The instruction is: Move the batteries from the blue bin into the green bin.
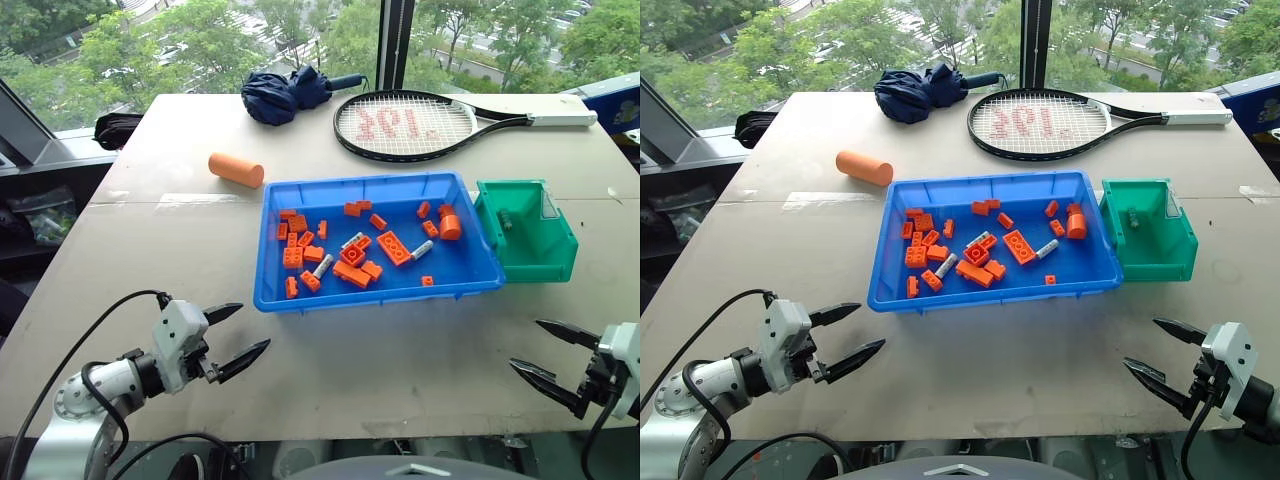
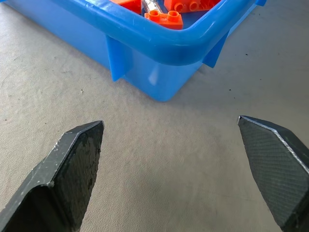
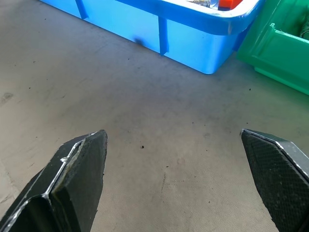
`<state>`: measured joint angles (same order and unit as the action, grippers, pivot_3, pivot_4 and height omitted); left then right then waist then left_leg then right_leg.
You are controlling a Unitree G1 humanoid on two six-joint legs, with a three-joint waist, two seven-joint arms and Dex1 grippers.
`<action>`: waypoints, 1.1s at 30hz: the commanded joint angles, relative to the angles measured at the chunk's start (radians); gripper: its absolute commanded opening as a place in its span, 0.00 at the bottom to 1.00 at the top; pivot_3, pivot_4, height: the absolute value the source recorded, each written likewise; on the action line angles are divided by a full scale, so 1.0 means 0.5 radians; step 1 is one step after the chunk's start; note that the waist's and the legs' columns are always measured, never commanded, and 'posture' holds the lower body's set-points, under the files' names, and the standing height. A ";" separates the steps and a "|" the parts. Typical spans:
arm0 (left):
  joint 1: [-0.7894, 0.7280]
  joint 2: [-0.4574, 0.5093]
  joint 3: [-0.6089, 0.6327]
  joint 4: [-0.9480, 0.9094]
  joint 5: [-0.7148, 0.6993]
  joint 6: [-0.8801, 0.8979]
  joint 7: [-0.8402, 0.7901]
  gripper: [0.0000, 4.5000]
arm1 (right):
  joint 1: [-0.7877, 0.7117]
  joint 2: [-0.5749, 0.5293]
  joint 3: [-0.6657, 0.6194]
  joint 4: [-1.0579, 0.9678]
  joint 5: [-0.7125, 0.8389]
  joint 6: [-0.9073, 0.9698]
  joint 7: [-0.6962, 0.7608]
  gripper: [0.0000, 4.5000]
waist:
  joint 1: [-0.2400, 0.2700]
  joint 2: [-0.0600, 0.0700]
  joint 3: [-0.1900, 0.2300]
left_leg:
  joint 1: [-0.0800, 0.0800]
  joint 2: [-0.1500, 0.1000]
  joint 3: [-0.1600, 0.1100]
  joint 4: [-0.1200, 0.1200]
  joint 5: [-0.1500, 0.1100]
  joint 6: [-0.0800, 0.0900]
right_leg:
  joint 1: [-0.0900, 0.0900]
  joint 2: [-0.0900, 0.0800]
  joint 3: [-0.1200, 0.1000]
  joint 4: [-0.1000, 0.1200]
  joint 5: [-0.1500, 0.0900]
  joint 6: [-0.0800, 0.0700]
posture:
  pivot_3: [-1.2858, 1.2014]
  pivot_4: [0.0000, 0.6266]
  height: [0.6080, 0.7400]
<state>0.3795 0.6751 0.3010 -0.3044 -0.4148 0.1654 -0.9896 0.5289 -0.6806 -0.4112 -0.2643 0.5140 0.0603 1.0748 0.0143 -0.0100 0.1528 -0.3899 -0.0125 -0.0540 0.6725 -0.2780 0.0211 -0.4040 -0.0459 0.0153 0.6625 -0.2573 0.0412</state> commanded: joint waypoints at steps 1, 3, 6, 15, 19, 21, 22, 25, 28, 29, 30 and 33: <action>-0.031 0.019 0.018 0.048 -0.006 -0.068 -0.034 1.00 | -0.018 -0.010 -0.058 -0.006 -0.010 -0.043 -0.007 0.98 | 0.000 0.000 0.000 | 0.000 0.000 0.000 0.000 0.000 0.000 | 0.000 0.000 0.000 0.000 0.000 0.000 | 0.52 0.24 1.00; -0.069 0.034 0.036 0.110 -0.018 -0.076 -0.052 1.00 | -0.053 -0.017 -0.040 0.017 -0.015 -0.043 -0.004 0.98 | 0.000 0.000 0.000 | 0.001 0.000 0.000 0.000 0.000 0.000 | 0.001 0.000 0.000 0.000 0.000 0.000 | 0.52 0.24 1.00; -0.087 0.034 0.035 0.138 -0.021 -0.092 -0.069 1.00 | -0.068 -0.014 -0.037 0.028 -0.017 -0.041 0.001 0.98 | -0.001 0.000 0.000 | 0.009 0.000 0.002 -0.002 0.000 0.000 | 0.007 0.001 0.001 0.000 0.000 0.000 | 0.52 0.24 1.00; -0.088 0.049 0.073 0.152 -0.066 -0.097 -0.119 1.00 | -0.075 -0.030 -0.031 -0.007 -0.011 -0.016 0.028 0.98 | -0.001 0.000 0.000 | 0.017 0.000 0.003 -0.005 -0.002 0.003 | 0.015 0.000 0.002 -0.003 -0.001 0.000 | 0.52 0.24 1.00; -0.102 0.148 0.183 0.145 -0.368 0.125 -0.314 1.00 | -0.088 -0.160 -0.042 -0.236 0.097 0.225 0.026 0.98 | -0.002 0.001 0.001 | 0.017 0.001 0.003 -0.005 -0.002 0.003 | 0.015 0.000 0.002 -0.002 -0.001 -0.001 | 0.52 0.24 1.00; -0.134 0.232 0.261 0.185 -0.493 0.216 -0.424 1.00 | -0.195 -0.247 -0.049 -0.374 0.211 0.392 -0.031 0.98 | -0.004 0.002 0.002 | 0.017 0.001 0.003 -0.005 -0.002 0.003 | 0.015 0.000 0.002 -0.002 -0.002 -0.002 | 0.52 0.24 1.00; -0.168 0.278 0.301 0.206 -0.551 0.266 -0.466 1.00 | -0.277 -0.298 -0.046 -0.433 0.271 0.469 -0.055 0.98 | -0.008 0.003 0.002 | 0.018 0.002 0.003 -0.005 -0.002 0.003 | 0.015 0.000 0.001 -0.002 -0.002 -0.002 | 0.52 0.24 1.00; -0.273 0.410 0.365 0.237 -0.639 0.347 -0.587 1.00 | -0.557 -0.436 0.016 -0.535 0.356 0.666 -0.118 0.98 | -0.006 0.004 0.004 | 0.018 0.002 0.003 -0.005 -0.002 0.003 | 0.015 0.002 0.001 -0.002 -0.002 -0.002 | 0.52 0.24 1.00; -0.390 0.539 0.339 0.257 -0.594 0.314 -0.706 1.00 | -0.914 -0.560 0.233 -0.507 0.260 0.768 -0.138 0.98 | -0.004 0.002 0.006 | 0.018 0.002 0.003 -0.005 -0.002 0.003 | 0.015 0.003 0.000 -0.003 0.000 0.001 | 0.52 0.24 1.00; -0.436 0.572 0.320 0.265 -0.575 0.305 -0.734 1.00 | -1.035 -0.584 0.316 -0.483 0.232 0.799 -0.139 0.98 | -0.003 0.002 0.008 | 0.017 0.001 0.003 -0.005 -0.002 0.003 | 0.015 0.003 0.000 -0.004 0.001 0.002 | 0.52 0.24 1.00; -0.490 0.601 0.302 0.275 -0.567 0.305 -0.758 1.00 | -1.158 -0.605 0.409 -0.453 0.196 0.829 -0.129 0.98 | -0.003 0.002 0.009 | 0.015 0.001 0.002 -0.005 -0.002 0.003 | 0.014 0.003 -0.001 -0.005 0.001 0.002 | 0.52 0.24 1.00; -0.737 0.678 0.219 0.303 -0.571 0.323 -0.816 1.00 | -1.655 -0.541 0.816 -0.188 -0.049 0.809 -0.026 0.98 | -0.008 0.002 0.014 | 0.014 0.001 0.003 -0.006 -0.002 0.003 | 0.013 0.003 -0.001 -0.006 0.001 0.003 | 0.52 0.24 1.00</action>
<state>0.0553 0.9858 0.4171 -0.1438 -0.6979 0.3333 -1.3759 -0.2290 -0.9600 -0.0735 -0.4088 0.5506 0.4744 1.0376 0.0101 -0.0091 0.1596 -0.3820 -0.0121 -0.0516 0.6699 -0.2788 0.0225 -0.3975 -0.0441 0.0147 0.6599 -0.2566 0.0427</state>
